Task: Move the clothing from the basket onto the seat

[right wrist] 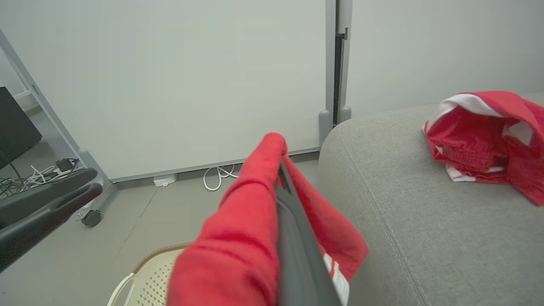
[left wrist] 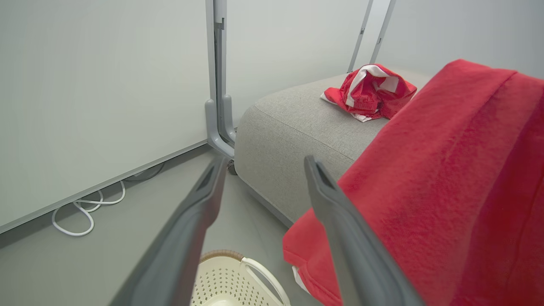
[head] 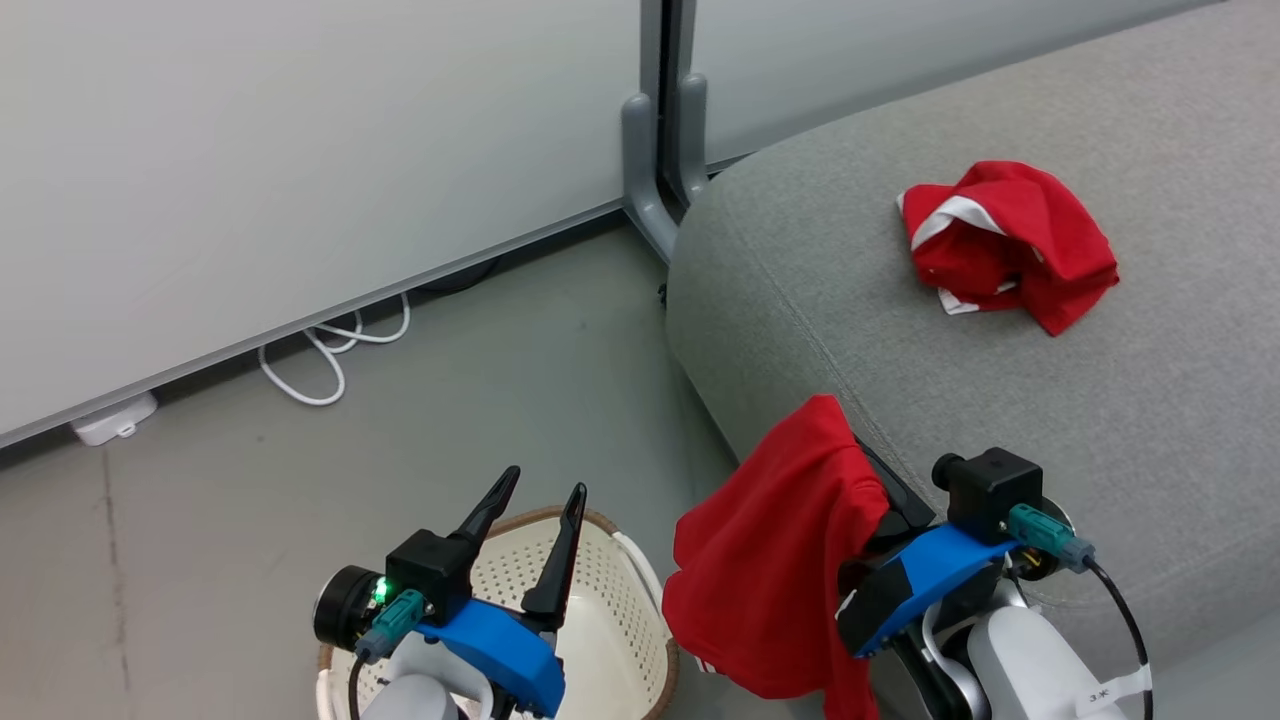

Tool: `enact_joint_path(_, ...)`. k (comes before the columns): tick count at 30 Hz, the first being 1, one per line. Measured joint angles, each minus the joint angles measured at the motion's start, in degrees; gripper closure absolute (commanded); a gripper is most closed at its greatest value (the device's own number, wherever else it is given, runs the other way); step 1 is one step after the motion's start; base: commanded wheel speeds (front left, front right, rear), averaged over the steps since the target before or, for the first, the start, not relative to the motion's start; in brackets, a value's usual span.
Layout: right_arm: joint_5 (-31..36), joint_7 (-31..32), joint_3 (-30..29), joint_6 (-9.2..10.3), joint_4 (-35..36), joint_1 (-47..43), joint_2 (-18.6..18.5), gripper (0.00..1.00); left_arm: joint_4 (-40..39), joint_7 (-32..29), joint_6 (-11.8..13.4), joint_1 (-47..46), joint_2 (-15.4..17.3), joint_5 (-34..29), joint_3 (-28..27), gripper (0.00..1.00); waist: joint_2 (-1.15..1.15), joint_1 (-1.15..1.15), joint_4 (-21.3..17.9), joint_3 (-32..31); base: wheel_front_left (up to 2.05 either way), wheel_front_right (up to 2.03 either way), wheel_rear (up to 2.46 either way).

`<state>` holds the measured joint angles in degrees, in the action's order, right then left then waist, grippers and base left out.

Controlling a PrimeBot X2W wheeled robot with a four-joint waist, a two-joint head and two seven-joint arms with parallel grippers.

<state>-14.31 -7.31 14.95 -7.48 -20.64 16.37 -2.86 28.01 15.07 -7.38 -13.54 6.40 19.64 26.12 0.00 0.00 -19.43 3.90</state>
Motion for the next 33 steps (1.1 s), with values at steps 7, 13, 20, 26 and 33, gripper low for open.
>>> enact_joint_path(7, -1.0, -0.9, 0.3, -0.01, -0.9, 0.2, 0.0, 1.0, -0.1, 0.0, 0.0, -0.4, 0.5, 0.0, -0.1, 0.0, 0.0, 0.0, -5.3, 1.2, 0.0, 0.0, 0.0)
enact_joint_path(13, -1.3, -1.4, 0.3, 0.0, -1.7, 0.4, 0.0, 1.0, -0.3, 0.0, 0.0, -0.5, 0.5, 0.0, 0.2, 0.0, 0.0, 0.0, -9.8, 1.4, 0.0, 0.0, 0.0)
enact_joint_path(20, -0.5, -1.5, -2.1, 0.0, -2.0, -1.1, 0.0, 1.0, -0.3, 0.0, 0.0, -0.9, 0.2, 0.1, 1.6, 0.0, 0.0, 0.0, -11.7, 1.1, 0.0, 0.0, 0.0)
enact_joint_path(26, -0.4, -1.5, -2.8, 0.0, -1.1, -1.5, 0.0, 1.0, 0.0, 0.0, 0.0, -1.0, 0.4, 0.5, 2.4, 0.0, 0.0, 0.0, -11.7, 1.0, 0.0, 0.0, 0.0)
enact_joint_path(33, -0.5, -1.2, -2.6, 0.0, -0.6, -1.9, 0.0, 1.0, -0.1, 0.0, 0.0, -1.1, 0.5, 0.6, 2.2, 0.0, 0.0, 0.0, -11.5, 0.7, 0.0, 0.0, 0.0)
